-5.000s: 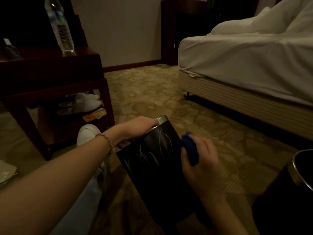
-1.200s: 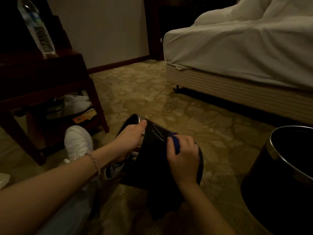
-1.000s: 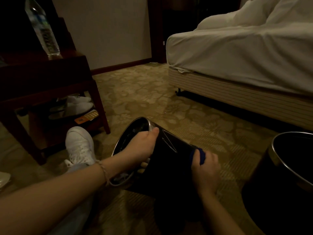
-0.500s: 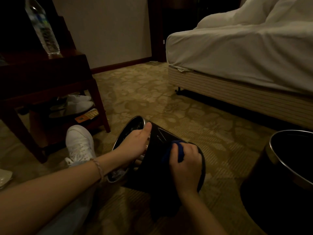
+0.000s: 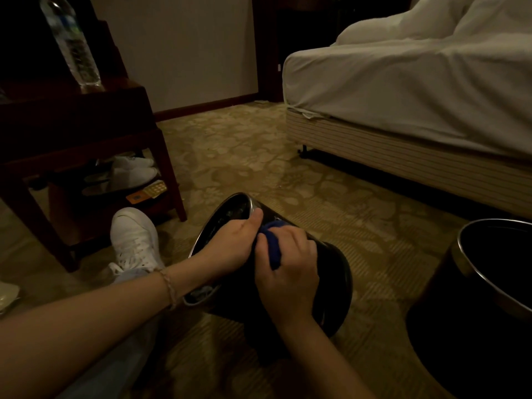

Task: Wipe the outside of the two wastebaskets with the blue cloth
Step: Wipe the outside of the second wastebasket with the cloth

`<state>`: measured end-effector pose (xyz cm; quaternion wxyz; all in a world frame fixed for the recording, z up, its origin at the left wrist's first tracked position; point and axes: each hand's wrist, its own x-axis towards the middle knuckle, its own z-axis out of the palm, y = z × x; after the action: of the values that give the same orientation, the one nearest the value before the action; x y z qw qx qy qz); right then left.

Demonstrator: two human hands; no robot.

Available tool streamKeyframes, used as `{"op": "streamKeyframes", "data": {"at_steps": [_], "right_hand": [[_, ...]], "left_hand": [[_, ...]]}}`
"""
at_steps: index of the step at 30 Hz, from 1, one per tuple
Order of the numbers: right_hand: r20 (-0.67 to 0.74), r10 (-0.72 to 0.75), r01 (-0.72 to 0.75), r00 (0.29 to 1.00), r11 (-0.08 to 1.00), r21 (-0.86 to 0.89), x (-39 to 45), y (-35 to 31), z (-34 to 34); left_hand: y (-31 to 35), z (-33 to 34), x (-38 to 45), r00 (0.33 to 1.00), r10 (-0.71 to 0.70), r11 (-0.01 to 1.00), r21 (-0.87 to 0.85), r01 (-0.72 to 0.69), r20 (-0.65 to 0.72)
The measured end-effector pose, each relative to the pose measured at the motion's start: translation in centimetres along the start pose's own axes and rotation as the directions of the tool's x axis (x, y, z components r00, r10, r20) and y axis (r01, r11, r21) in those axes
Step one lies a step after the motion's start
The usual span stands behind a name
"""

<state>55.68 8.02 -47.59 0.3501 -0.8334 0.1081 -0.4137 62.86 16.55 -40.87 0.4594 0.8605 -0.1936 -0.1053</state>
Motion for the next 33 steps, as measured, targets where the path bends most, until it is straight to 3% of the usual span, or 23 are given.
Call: {"op": "streamKeyframes", "data": {"at_steps": [3, 8, 10, 14, 18, 21, 24, 28, 33], "right_hand": [[0.048, -0.012, 0.012, 0.999, 1.000, 0.002, 1.1, 1.3, 0.0], [0.016, 0.221, -0.220, 0.975, 0.975, -0.043, 1.7, 6.6, -1.0], [-0.041, 0.248, -0.250, 0.968, 0.966, -0.059, 0.5, 8.4, -1.5], [-0.094, 0.238, -0.242, 0.967, 0.970, -0.031, -1.3, 10.6, -1.6], [-0.046, 0.289, -0.291, 0.956, 0.956, -0.031, -1.9, 11.7, -1.8], [-0.060, 0.261, -0.265, 0.963, 0.963, -0.059, -2.2, 11.5, -1.9], [-0.060, 0.199, -0.203, 0.978, 0.978, -0.055, -2.9, 10.5, -1.8], [-0.079, 0.165, -0.170, 0.983, 0.984, -0.053, -3.2, 8.9, -1.3], [-0.091, 0.183, -0.185, 0.979, 0.983, -0.020, -3.4, 7.1, -1.1]], "left_hand": [[-0.9, -1.0, -0.2, 0.996, -0.053, 0.997, -0.053, 0.057, 0.075], [-1.5, -2.0, -0.6, 0.993, -0.076, 0.991, -0.101, 0.085, 0.093], [-1.2, -2.0, -0.4, 0.983, -0.121, 0.977, -0.160, 0.142, 0.138], [-0.1, -3.1, 0.4, 0.887, -0.314, 0.858, -0.299, 0.418, 0.337], [1.0, -4.6, 1.4, 0.832, -0.366, 0.808, -0.301, 0.507, 0.417], [1.6, -5.1, 2.5, 0.833, -0.466, 0.822, -0.202, 0.533, 0.299], [1.3, -4.8, 3.7, 0.856, -0.509, 0.799, -0.318, 0.510, 0.094], [1.7, -4.5, 3.3, 0.843, -0.537, 0.739, -0.462, 0.490, 0.034], [0.7, -4.1, 2.5, 0.847, -0.521, 0.783, -0.456, 0.424, -0.107]]}}
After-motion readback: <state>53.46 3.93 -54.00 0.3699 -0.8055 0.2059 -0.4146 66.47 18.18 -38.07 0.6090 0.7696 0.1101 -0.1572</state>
